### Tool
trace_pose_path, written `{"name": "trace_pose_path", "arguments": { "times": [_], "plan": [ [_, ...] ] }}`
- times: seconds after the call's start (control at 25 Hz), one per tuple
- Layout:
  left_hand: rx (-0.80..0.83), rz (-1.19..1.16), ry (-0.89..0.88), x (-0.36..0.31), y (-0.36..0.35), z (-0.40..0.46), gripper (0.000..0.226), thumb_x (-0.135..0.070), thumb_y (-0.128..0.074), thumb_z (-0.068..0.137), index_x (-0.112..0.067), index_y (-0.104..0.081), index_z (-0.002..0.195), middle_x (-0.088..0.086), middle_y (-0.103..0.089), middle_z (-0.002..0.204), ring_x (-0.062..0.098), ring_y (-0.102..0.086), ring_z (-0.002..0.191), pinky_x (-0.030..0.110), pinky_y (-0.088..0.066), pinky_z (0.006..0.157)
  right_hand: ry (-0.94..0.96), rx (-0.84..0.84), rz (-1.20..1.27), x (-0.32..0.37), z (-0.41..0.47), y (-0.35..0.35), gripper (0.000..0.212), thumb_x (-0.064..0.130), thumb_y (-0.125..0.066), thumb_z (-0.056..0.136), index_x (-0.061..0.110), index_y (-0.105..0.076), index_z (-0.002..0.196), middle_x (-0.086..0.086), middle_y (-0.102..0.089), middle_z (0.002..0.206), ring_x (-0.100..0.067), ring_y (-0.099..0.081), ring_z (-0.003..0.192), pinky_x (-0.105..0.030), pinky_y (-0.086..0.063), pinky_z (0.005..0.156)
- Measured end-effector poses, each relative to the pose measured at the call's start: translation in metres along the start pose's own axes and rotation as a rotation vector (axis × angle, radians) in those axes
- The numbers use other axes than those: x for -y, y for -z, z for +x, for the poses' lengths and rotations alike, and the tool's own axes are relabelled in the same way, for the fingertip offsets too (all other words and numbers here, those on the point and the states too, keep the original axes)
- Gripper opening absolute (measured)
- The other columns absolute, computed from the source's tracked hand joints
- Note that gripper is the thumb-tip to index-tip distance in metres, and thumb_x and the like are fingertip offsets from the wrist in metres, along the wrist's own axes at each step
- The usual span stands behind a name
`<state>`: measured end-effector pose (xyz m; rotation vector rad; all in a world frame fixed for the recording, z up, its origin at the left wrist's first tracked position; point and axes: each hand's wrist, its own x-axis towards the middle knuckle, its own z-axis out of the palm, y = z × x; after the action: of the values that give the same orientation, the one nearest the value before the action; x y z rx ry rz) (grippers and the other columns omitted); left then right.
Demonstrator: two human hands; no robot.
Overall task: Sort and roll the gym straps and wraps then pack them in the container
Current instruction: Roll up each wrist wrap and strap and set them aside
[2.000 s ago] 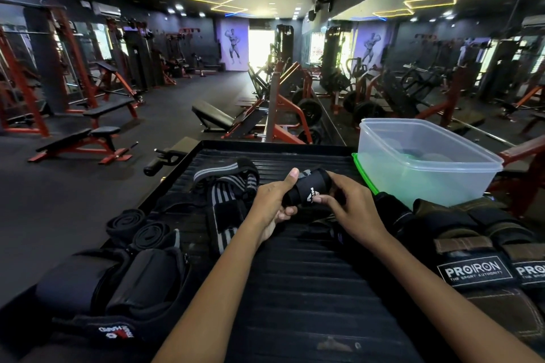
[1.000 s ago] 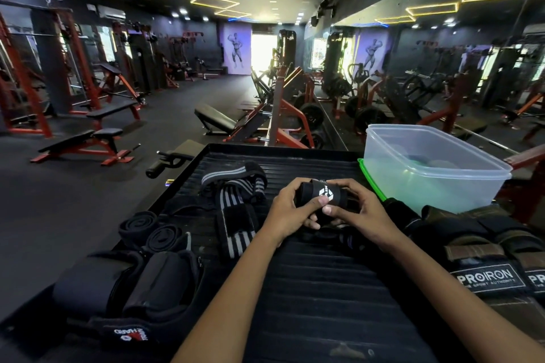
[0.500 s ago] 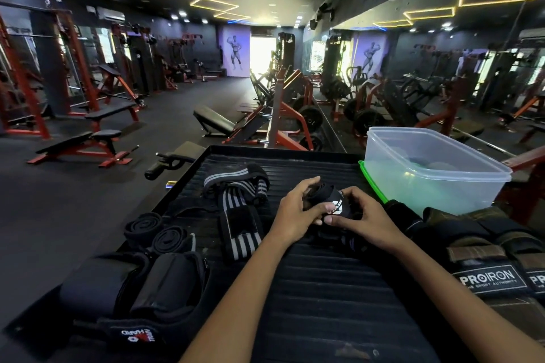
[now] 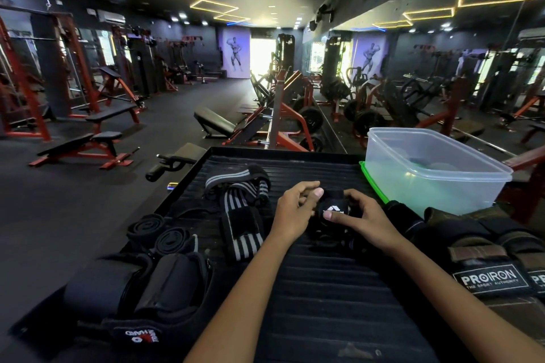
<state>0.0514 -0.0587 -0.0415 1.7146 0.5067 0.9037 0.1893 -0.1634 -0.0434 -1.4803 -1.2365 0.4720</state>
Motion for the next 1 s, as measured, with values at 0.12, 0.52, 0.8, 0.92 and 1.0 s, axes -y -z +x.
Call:
{"name": "trace_pose_path", "arguments": {
  "times": [0.12,0.52,0.8,0.92,1.0],
  "plan": [
    [-0.050,-0.005,0.016,-0.002,0.002,0.001,0.027,-0.020,-0.057,0.096,-0.010,-0.062,0.121,-0.002,-0.063,0.100,0.003,-0.060,0.086,0.015,-0.053,0.069,-0.007,-0.010,0.012,0.000,0.000,-0.001,0.044,0.037,-0.084,0.066,0.020,-0.068,0.103,0.000,-0.073,0.102,-0.017,-0.070,0.095,-0.049,-0.052,0.093],
    [-0.083,0.153,0.059,-0.003,0.006,-0.002,0.031,-0.020,-0.063,0.092,-0.013,-0.061,0.122,-0.001,-0.065,0.116,0.006,-0.060,0.102,0.009,-0.045,0.081,-0.013,-0.029,0.025,0.001,0.000,-0.001,0.045,0.038,-0.083,0.065,0.019,-0.068,0.102,0.000,-0.074,0.100,-0.017,-0.070,0.093,-0.048,-0.053,0.092],
    [-0.142,0.326,0.057,-0.062,0.048,0.021,0.031,-0.020,-0.068,0.088,-0.008,-0.064,0.116,0.007,-0.066,0.116,0.017,-0.060,0.107,0.021,-0.043,0.088,0.007,-0.076,0.100,0.016,0.012,-0.016,0.041,0.031,-0.084,0.065,0.015,-0.068,0.099,-0.003,-0.074,0.097,-0.022,-0.069,0.093,-0.049,-0.053,0.091],
    [-0.156,0.444,-0.032,-0.101,0.101,0.015,0.026,-0.020,-0.069,0.087,-0.011,-0.067,0.111,0.003,-0.068,0.108,0.013,-0.062,0.098,0.019,-0.045,0.086,0.029,-0.038,0.129,0.031,0.018,-0.034,0.036,0.023,-0.084,0.068,0.015,-0.066,0.098,0.000,-0.074,0.094,-0.019,-0.070,0.090,-0.035,-0.055,0.081],
    [-0.136,0.589,-0.037,-0.104,0.147,-0.001,0.026,-0.022,-0.069,0.087,-0.011,-0.068,0.111,0.000,-0.068,0.106,0.011,-0.062,0.095,0.015,-0.045,0.083,0.049,0.009,0.148,0.041,0.022,-0.052,0.037,0.020,-0.084,0.069,0.014,-0.064,0.099,0.000,-0.075,0.094,-0.016,-0.070,0.088,-0.031,-0.053,0.077]
  ]
}}
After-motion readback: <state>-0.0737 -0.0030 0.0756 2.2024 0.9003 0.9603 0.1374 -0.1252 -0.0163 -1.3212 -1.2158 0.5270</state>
